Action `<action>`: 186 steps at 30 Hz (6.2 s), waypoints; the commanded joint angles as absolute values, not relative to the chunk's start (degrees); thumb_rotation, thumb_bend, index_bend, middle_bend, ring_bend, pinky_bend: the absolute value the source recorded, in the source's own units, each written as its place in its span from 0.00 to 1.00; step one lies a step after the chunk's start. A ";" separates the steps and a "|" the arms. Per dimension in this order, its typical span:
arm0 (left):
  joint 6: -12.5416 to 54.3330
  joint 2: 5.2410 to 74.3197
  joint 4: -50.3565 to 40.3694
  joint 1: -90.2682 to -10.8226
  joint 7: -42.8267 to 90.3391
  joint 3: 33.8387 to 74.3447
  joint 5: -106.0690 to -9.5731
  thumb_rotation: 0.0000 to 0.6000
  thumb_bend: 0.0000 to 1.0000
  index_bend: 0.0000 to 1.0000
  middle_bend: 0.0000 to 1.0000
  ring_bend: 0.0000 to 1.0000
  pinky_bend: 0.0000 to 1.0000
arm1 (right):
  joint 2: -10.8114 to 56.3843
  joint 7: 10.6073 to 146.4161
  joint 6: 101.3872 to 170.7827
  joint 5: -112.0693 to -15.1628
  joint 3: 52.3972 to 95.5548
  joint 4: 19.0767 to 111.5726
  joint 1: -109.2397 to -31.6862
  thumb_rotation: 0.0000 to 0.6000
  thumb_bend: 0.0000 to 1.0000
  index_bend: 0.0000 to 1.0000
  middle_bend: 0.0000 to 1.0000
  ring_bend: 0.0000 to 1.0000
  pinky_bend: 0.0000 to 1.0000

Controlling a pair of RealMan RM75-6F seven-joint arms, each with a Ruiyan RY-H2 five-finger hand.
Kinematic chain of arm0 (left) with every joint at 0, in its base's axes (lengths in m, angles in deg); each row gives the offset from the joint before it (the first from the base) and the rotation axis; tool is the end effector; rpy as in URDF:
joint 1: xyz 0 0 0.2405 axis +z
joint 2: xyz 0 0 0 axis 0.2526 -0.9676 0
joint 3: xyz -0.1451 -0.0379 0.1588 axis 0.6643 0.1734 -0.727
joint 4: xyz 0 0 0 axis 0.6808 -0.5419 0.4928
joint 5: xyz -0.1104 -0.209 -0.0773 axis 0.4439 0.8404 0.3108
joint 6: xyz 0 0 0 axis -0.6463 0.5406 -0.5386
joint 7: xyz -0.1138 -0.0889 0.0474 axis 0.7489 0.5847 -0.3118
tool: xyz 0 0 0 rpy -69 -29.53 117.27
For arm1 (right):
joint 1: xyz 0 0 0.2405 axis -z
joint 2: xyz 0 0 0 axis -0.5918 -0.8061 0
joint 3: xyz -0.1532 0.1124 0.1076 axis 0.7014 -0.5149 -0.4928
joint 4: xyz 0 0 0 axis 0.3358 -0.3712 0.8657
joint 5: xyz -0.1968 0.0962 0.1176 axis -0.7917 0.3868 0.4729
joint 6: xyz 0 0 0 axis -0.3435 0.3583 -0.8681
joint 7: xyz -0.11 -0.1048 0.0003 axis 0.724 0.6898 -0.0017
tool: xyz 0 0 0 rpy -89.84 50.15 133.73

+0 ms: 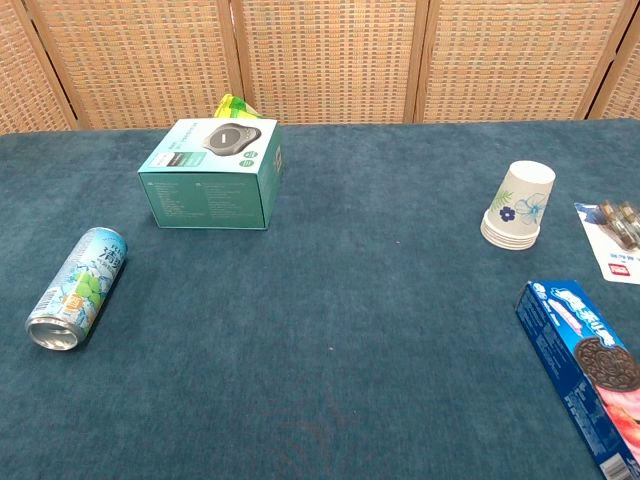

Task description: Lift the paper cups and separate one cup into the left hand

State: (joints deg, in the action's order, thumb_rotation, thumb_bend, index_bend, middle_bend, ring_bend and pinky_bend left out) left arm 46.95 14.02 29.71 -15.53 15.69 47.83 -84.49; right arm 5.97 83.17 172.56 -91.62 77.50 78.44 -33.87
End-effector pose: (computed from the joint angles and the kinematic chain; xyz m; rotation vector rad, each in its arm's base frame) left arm -0.2497 0.1639 0.1252 -1.3384 -0.8746 -0.9116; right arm -0.2950 -0.1621 0.1458 1.2216 -0.6205 0.9668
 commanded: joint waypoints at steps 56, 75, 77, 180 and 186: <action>40.70 20.69 23.18 -20.86 9.88 52.56 -73.09 1.00 0.18 0.00 0.00 0.00 0.00 | 22.46 89.91 117.74 -60.00 69.49 60.62 -77.11 1.00 0.19 0.32 0.34 0.22 0.32; 40.03 21.17 22.54 -21.40 9.13 52.90 -71.04 1.00 0.18 0.00 0.00 0.00 0.00 | 27.03 85.51 116.56 -59.41 67.85 54.33 -79.84 1.00 0.31 0.62 0.62 0.53 0.61; 40.07 21.19 22.52 -21.39 9.10 52.88 -71.01 1.00 0.18 0.00 0.00 0.00 0.00 | 27.01 84.87 116.92 -59.73 67.74 54.51 -79.73 1.00 0.32 0.63 0.62 0.53 0.61; 40.92 70.34 -22.41 -60.86 21.10 60.83 -89.13 1.00 0.53 0.59 0.00 0.00 0.00 | 17.60 49.51 103.87 -40.89 55.97 82.81 -84.08 1.00 0.35 0.63 0.63 0.54 0.61; 41.14 70.94 -23.02 -61.15 21.03 60.94 -88.80 1.00 0.55 0.65 0.00 0.00 0.00 | 17.33 48.95 103.55 -41.31 55.78 82.57 -83.72 1.00 0.35 0.63 0.63 0.54 0.61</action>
